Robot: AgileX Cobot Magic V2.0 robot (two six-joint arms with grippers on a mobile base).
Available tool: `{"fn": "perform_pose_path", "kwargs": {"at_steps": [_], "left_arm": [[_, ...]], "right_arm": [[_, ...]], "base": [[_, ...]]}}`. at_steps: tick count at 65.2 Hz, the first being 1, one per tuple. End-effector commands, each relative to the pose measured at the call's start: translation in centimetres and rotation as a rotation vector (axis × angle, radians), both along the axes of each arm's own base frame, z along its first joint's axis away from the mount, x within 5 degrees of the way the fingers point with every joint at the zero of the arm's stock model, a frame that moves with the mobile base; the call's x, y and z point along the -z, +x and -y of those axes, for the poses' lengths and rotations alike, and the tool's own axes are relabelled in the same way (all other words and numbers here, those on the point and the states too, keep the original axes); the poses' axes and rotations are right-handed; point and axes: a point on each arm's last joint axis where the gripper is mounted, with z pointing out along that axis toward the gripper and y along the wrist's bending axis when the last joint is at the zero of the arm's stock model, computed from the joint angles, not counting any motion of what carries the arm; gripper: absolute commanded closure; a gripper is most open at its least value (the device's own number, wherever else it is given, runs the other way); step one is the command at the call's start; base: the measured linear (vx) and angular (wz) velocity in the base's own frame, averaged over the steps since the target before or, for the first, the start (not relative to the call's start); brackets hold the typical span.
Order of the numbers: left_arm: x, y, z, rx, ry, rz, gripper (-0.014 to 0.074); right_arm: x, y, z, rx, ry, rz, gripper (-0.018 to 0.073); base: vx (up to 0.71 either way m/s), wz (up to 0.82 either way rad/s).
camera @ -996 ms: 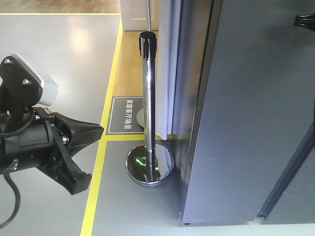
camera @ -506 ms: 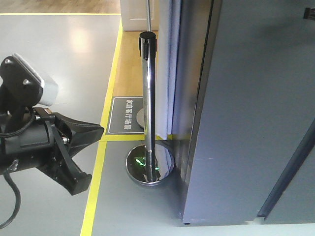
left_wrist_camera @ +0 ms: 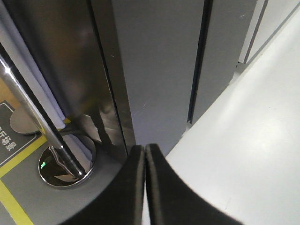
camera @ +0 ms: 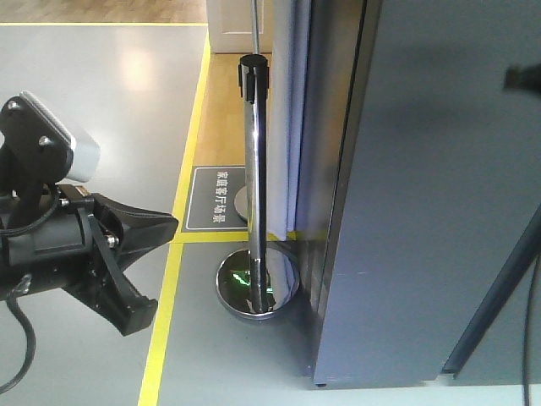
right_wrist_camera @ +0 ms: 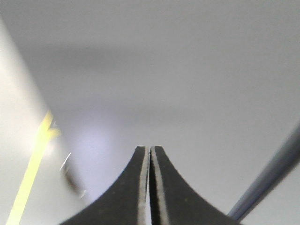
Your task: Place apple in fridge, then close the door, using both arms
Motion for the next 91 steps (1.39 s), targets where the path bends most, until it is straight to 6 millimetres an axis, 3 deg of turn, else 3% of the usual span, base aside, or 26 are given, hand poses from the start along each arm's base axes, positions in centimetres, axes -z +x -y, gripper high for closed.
{"fn": "perform_pose_path", "kwargs": {"at_steps": [1, 12, 23, 39, 63, 77, 91], "left_arm": [[-1.5, 0.0, -0.1, -0.024, -0.065, 0.064, 0.0602], [-1.5, 0.0, -0.1, -0.024, -0.065, 0.064, 0.0602], [-1.5, 0.0, -0.1, -0.024, -0.065, 0.064, 0.0602], [-1.5, 0.0, -0.1, -0.024, -0.065, 0.064, 0.0602], [-1.5, 0.0, -0.1, -0.024, -0.065, 0.064, 0.0602], [-1.5, 0.0, -0.1, -0.024, -0.065, 0.064, 0.0602], [-1.5, 0.0, -0.1, -0.024, -0.065, 0.064, 0.0602]], "right_arm": [[-1.0, -2.2, -1.2, -0.041, -0.02, 0.086, 0.0561], [0.9, -5.0, -2.8, -0.096, -0.011, 0.014, 0.0561], [2.3, -8.0, -2.8, -0.067, -0.033, -0.084, 0.0561], [1.6, -13.5, -2.0, -0.001, -0.06, -0.092, 0.0561], [1.3, -21.8, -1.2, -0.051, -0.036, 0.069, 0.0561], [2.3, -24.1, -1.0, -0.055, -0.008, 0.034, 0.0561], [2.3, -24.6, -0.9, -0.049, -0.013, 0.045, 0.0561]], "base": [[0.0, 0.0], [0.0, 0.0], [0.0, 0.0], [0.0, 0.0], [0.0, 0.0], [0.0, 0.0], [0.0, 0.0]]}}
